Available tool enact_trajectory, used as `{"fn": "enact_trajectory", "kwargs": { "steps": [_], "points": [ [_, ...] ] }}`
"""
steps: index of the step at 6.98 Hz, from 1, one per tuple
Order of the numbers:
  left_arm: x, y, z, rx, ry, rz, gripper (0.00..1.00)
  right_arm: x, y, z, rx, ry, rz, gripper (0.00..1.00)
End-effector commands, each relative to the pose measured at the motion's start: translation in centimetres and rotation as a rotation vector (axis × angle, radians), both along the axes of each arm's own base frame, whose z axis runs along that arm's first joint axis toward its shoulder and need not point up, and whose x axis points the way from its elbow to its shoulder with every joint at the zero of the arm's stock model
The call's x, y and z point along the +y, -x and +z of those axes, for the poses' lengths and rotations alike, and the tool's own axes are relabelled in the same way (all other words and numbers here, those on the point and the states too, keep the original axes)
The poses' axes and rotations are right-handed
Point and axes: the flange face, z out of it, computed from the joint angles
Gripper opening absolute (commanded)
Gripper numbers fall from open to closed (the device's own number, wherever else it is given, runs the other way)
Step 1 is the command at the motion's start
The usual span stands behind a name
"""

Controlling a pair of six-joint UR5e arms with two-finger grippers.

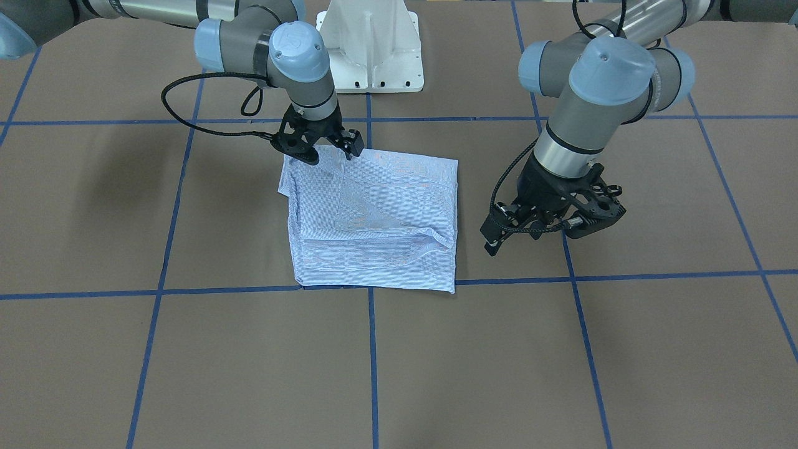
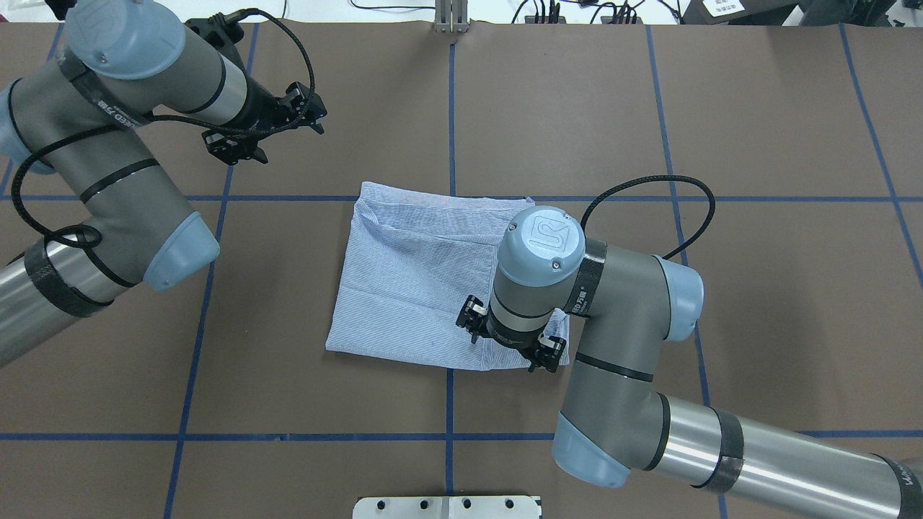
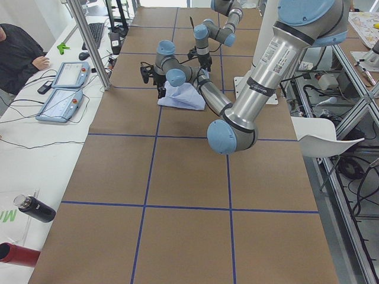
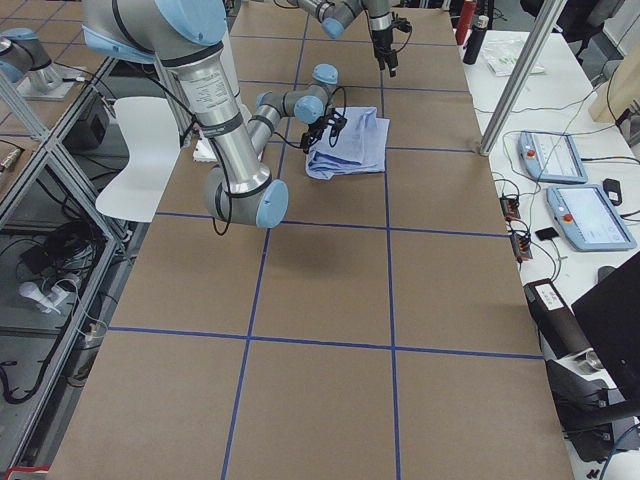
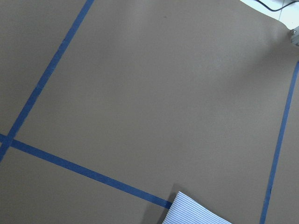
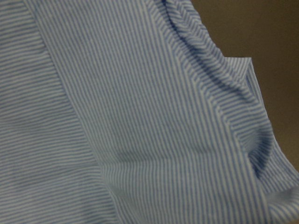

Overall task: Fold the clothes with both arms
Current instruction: 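Raise the left gripper away while the right gripper presses the folded shirt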

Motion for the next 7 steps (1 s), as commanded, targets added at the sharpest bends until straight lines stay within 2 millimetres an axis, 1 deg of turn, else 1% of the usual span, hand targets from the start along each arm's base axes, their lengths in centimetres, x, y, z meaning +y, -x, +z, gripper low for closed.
{"fn": "enact_trajectory", "kwargs": {
  "steps": [1,2,3,4,5,6,7],
  "points": [
    [0.0,0.0,-0.1,0.001,0.0,0.0,0.99,-2.2,0.9,2.9,0.028,-0.032,0.012,1.0],
    [0.0,0.0,0.1,0.0,0.001,0.0,0.99,-3.7,-0.2,2.8,0.027,-0.024,0.032,1.0],
    [0.0,0.0,0.0,0.001,0.0,0.0,0.99,-4.5,-0.9,2.9,0.03,-0.02,0.043,1.0],
    [0.0,-0.1,0.3,-0.002,0.002,0.002,0.99,-4.3,-1.1,2.5,0.022,-0.022,0.043,1.0],
    [0.0,0.0,0.3,-0.003,0.0,0.0,0.99,-3.8,-2.1,2.2,0.006,-0.03,0.043,1.0],
    [0.0,0.0,0.2,-0.001,-0.002,0.0,0.99,-3.7,-3.9,2.7,0.0,-0.033,0.054,1.0],
    [0.0,0.0,0.2,-0.001,-0.002,0.002,0.99,-4.1,-5.3,2.7,-0.012,-0.038,0.058,1.0]
  ]
}}
